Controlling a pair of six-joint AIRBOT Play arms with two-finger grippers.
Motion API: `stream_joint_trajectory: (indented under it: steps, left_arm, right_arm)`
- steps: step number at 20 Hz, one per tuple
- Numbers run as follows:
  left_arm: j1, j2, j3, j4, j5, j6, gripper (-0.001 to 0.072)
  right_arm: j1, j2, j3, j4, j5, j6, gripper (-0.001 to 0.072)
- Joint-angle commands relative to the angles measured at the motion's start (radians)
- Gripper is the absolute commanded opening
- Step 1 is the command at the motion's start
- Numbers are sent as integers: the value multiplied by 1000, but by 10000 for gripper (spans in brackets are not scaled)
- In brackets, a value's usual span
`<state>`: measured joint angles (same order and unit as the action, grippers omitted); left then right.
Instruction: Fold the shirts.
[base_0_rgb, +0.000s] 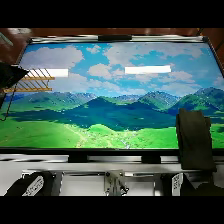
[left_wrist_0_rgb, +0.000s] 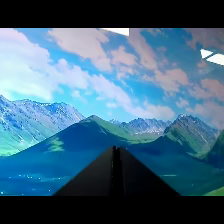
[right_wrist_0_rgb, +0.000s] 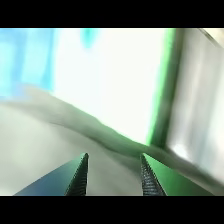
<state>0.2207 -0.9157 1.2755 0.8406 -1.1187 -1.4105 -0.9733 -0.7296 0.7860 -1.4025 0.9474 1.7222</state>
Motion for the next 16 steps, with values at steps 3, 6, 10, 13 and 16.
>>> stream_joint_trajectory:
  steps: [3, 6, 10, 13, 16]
  left_arm:
    - [-203, -134, 0, 101, -1, 143, 29]
    - [-436, -269, 5, 412, -45, 23, 29]
    - [-627, -373, 19, 687, -236, -105, 133]
    - [-621, -373, 19, 692, -185, -132, 280]
    - [-605, -373, 19, 694, -171, -132, 278]
  right_arm:
    - [653, -175, 185, -3, -156, -102, 440]
    - [1015, -384, 319, -203, 10, 26, 445]
    - [1160, -602, 527, -219, 333, -7, 463]
    - [1162, -608, 532, -220, 334, 15, 461]
    - [1162, -608, 532, -223, 332, 15, 462]
